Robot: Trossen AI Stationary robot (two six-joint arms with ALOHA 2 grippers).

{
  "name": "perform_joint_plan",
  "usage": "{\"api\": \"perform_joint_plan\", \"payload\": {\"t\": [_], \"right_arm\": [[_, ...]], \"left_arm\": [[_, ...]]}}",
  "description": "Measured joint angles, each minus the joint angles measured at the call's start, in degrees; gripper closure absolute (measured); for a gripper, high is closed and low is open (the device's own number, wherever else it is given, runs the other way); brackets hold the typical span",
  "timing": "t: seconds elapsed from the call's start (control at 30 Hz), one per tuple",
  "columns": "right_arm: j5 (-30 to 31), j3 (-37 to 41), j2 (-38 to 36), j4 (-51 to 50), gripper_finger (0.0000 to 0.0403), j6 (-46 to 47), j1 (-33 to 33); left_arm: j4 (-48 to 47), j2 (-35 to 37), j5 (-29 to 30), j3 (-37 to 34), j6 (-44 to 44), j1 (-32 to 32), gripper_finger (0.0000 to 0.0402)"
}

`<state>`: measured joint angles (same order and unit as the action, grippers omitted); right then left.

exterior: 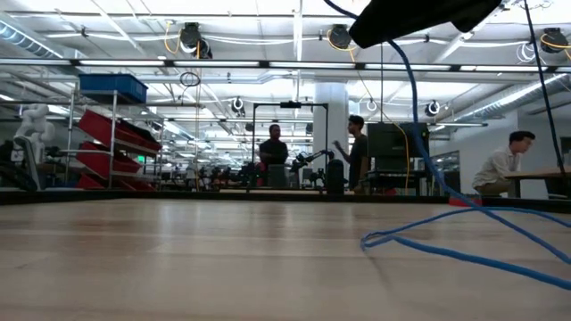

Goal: Coil cords
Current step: Coil the blue wire onto the black spool

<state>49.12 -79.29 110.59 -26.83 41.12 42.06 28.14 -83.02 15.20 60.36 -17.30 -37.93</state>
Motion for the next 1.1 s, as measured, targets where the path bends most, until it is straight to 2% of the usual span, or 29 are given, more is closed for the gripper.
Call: {"api": "perform_joint_plan", "payload": {"t": [0.13,0.37,0.63,0.9,1.1], "right_arm": [[0.0,0.02,-0.45,-0.62,0.0399,-0.07,0.75],[0.05,0.02,-6.0,-2.23,0.0401,-3.16,4.91],[0.35,0.02,-12.4,0.09,0.0402,-14.02,10.65],[0.41,0.02,-15.55,8.69,0.0403,-28.29,11.72],[1.47,0.0,-17.57,6.95,0.0403,-29.84,11.67]], "left_arm": [[-0.45,0.0,0.0,0.0,0.08,-0.11,0.0402],[-2.37,0.0,0.02,0.0,1.07,-0.11,0.0402],[-5.39,0.0,4.06,0.0,3.37,-0.08,0.0402],[-7.38,0.0,4.41,0.0,6.49,0.43,0.0401],[-6.07,0.0,3.75,0.0,6.15,0.25,0.0402]]}}
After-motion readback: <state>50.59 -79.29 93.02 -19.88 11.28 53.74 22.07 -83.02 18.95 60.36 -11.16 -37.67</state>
